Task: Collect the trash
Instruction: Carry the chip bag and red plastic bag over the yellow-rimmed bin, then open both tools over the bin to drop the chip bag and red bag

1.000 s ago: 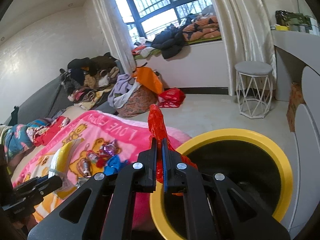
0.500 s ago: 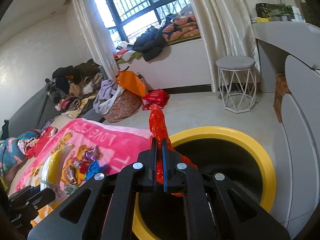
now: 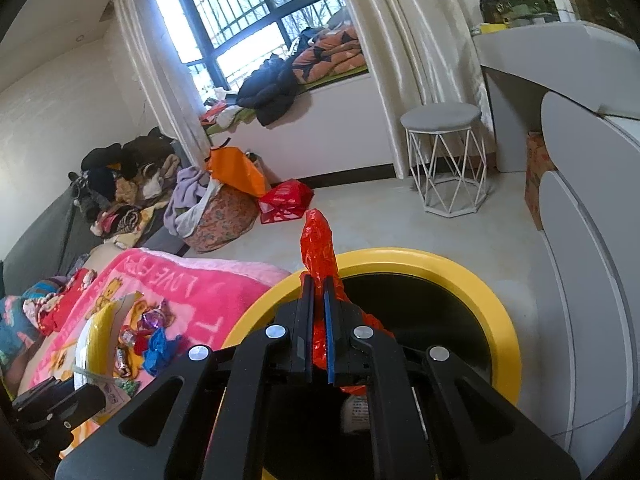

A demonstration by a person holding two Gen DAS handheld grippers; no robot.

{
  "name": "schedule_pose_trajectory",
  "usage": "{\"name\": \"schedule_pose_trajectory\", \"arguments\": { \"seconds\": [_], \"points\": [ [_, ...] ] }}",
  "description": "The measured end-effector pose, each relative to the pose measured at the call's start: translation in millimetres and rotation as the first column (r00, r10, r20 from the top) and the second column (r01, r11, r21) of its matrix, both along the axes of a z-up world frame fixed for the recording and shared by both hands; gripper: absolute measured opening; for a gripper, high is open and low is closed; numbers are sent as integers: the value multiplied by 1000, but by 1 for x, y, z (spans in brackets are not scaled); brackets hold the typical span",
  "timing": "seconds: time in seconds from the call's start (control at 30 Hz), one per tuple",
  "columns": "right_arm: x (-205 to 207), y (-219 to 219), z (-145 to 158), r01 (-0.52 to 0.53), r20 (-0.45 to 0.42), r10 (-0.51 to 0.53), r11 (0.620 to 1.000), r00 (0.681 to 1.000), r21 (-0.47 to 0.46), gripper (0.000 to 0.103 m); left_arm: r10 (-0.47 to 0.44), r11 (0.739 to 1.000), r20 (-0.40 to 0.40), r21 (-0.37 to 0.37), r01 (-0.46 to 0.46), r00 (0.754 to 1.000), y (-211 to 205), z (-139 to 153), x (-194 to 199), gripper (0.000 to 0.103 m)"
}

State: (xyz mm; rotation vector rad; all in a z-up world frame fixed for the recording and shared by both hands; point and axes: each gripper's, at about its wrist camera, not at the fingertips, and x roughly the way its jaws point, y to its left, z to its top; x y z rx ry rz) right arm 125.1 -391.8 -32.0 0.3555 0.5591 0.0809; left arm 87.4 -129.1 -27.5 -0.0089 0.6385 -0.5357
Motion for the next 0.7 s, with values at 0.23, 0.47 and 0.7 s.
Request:
{"name": "schedule_pose_trajectory", "arguments": {
  "seconds": [0.23,0.47,0.7],
  "points": [
    [1,-8,-3,20,-8,-20,1000,1000,13,5,-23,1000,-21,5,23,1000,-11,-5,8,26],
    [2,-15,-8,34,-18,-33,999,999,35,5,-53,999,-45,7,53,998,-24,-15,19,26],
    [4,-20,-12,43,-29,-42,998,999,46,5,-77,997,-103,-6,77,992,-35,-28,31,26]
  ]
}}
